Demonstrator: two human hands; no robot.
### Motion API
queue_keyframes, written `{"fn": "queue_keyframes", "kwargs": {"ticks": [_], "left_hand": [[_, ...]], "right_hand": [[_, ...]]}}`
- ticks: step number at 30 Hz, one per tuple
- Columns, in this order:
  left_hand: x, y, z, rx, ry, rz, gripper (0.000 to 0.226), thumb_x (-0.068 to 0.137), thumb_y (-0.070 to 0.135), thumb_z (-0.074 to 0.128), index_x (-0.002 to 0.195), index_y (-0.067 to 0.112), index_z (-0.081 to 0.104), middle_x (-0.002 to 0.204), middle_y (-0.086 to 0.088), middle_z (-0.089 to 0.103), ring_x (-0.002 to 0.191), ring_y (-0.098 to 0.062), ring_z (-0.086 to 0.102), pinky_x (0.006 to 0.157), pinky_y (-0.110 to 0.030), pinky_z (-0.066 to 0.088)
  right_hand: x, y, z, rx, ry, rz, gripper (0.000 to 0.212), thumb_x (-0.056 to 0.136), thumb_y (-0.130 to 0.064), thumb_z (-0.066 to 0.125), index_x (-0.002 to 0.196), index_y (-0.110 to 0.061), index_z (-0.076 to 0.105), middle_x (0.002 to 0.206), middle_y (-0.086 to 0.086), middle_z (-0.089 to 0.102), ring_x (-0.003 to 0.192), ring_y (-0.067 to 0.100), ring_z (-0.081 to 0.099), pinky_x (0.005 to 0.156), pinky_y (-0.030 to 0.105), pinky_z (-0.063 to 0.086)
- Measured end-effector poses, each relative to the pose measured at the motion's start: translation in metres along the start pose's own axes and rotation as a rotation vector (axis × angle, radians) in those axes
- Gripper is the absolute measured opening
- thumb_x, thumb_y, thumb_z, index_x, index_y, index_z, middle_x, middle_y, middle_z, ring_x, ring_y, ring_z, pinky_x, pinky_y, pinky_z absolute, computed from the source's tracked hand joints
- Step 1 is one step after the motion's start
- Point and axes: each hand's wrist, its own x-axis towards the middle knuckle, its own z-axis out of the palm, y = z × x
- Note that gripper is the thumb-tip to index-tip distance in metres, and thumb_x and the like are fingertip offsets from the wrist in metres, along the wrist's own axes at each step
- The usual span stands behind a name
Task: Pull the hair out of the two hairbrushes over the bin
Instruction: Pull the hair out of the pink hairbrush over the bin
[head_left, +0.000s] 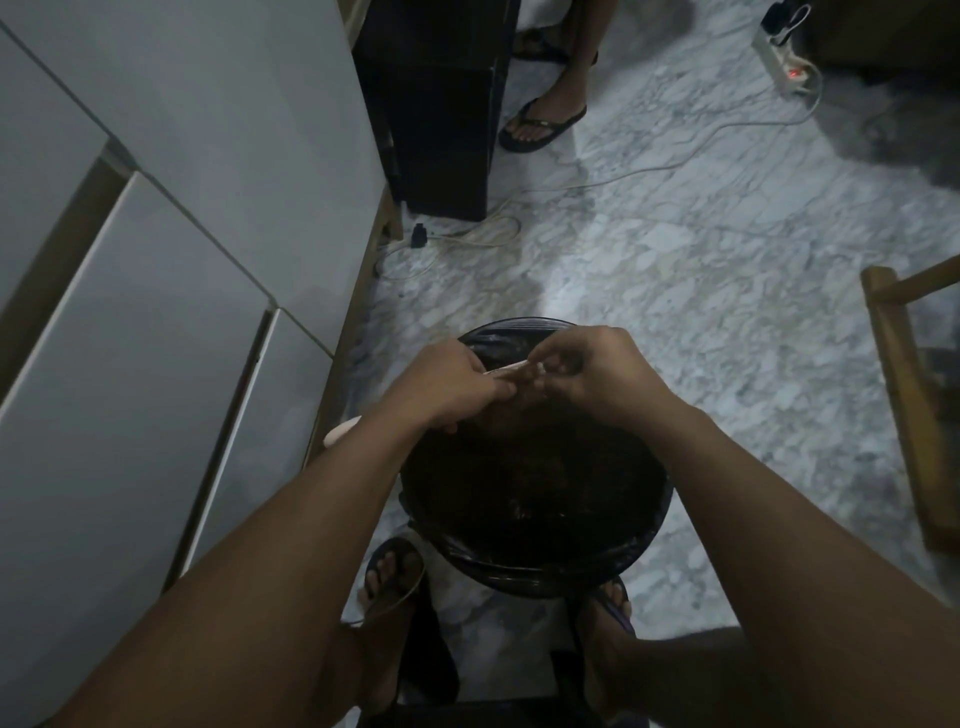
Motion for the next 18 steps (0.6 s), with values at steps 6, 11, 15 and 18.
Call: {"fn": "queue_keyframes", "kwargs": {"ticks": [6,11,15,18], "left_hand": [[0.0004,0.0002,0.0020,0.021,-0.058,0.018,0.029,0.085,0.040,0.071,0.081,0.012,0.075,0.053,0.000,0.059,0.036,-0.012,0.052,0.033,-0.014,0.033],[0.0023,-0.0008,-0.0004,-0.016,-0.051,0.023,0.031,0.082,0.040,0.073,0.080,0.009,0.075,0.041,0.005,0.055,0.036,-0.015,0.054,0.036,-0.017,0.035],[0.0053,-0.0020,-0.0026,-0.072,-0.030,0.010,0.034,0.082,0.040,0.073,0.084,0.006,0.074,0.038,0.006,0.052,0.034,-0.014,0.051,0.033,-0.015,0.033],[0.0045,-0.0023,-0.0042,-0.090,-0.017,0.023,0.031,0.084,0.039,0.073,0.086,0.008,0.074,0.046,0.002,0.055,0.036,-0.014,0.051,0.032,-0.014,0.033]], "right_hand": [[0.0025,-0.0005,-0.0020,-0.084,-0.001,-0.056,0.015,0.080,-0.009,0.072,0.090,-0.017,0.080,0.087,0.002,0.076,0.076,0.014,0.066,0.075,0.035,0.056],[0.0048,0.0002,-0.0033,-0.258,0.026,0.027,0.015,0.083,-0.015,0.065,0.091,-0.022,0.076,0.089,-0.001,0.072,0.085,0.022,0.065,0.070,0.035,0.052],[0.0062,-0.0034,-0.0013,-0.373,0.043,0.087,0.013,0.084,-0.013,0.059,0.090,-0.022,0.065,0.087,-0.007,0.050,0.087,0.022,0.055,0.066,0.031,0.037],[0.0067,-0.0040,0.0001,-0.322,0.013,0.169,0.012,0.085,-0.011,0.054,0.092,-0.018,0.059,0.088,-0.004,0.049,0.088,0.022,0.052,0.069,0.033,0.039]]}}
